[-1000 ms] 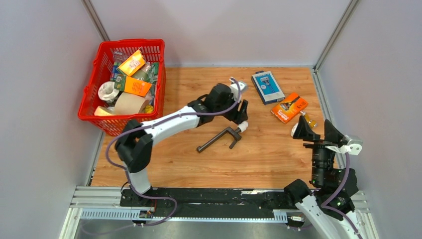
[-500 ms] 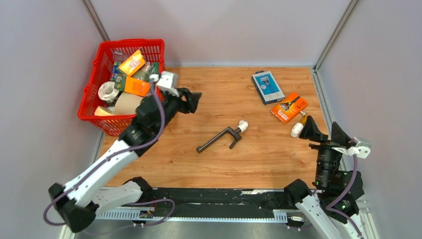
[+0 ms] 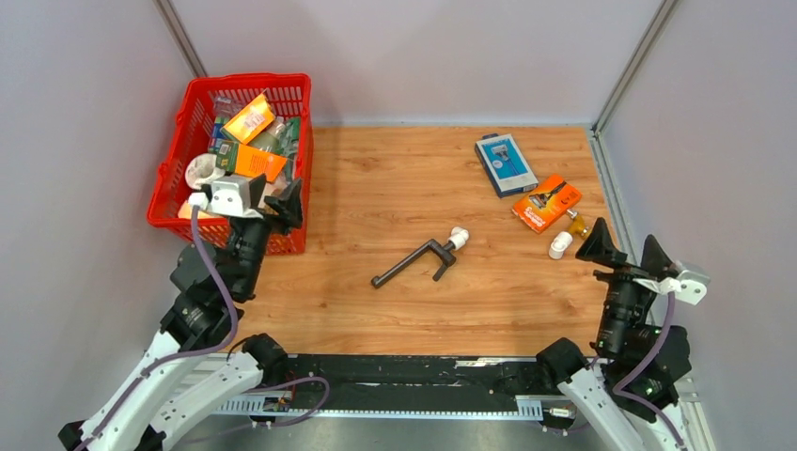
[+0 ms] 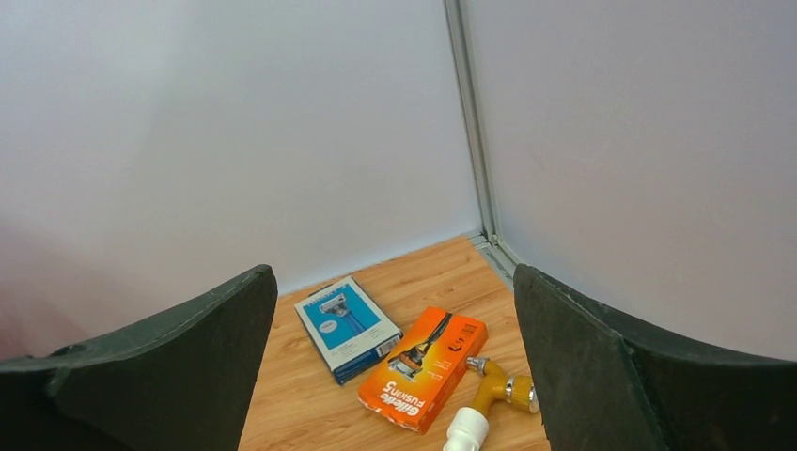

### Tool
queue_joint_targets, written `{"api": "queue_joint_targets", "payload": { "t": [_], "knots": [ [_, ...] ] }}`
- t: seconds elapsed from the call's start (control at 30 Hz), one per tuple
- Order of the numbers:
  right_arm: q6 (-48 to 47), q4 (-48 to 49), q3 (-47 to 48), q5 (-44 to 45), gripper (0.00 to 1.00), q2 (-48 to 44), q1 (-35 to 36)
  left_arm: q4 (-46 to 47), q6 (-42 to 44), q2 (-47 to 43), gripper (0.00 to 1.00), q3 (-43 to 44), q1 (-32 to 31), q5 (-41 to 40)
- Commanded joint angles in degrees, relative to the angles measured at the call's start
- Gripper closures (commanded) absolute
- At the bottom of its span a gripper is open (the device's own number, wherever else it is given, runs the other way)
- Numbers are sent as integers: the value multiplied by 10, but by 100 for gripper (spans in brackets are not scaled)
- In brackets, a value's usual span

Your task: Install the water faucets

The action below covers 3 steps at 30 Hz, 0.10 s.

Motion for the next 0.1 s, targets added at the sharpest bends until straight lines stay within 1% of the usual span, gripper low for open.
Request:
{"api": "queue_joint_targets", "payload": {
  "t": [0.0,0.07],
  "knots": [
    [-12,19,-8,22,0,3,3,15,70,-8,28,-32,0,-26],
    [-12,23,-16,30,0,2,2,28,71,-13,28,-54,0,-39]
  ]
}}
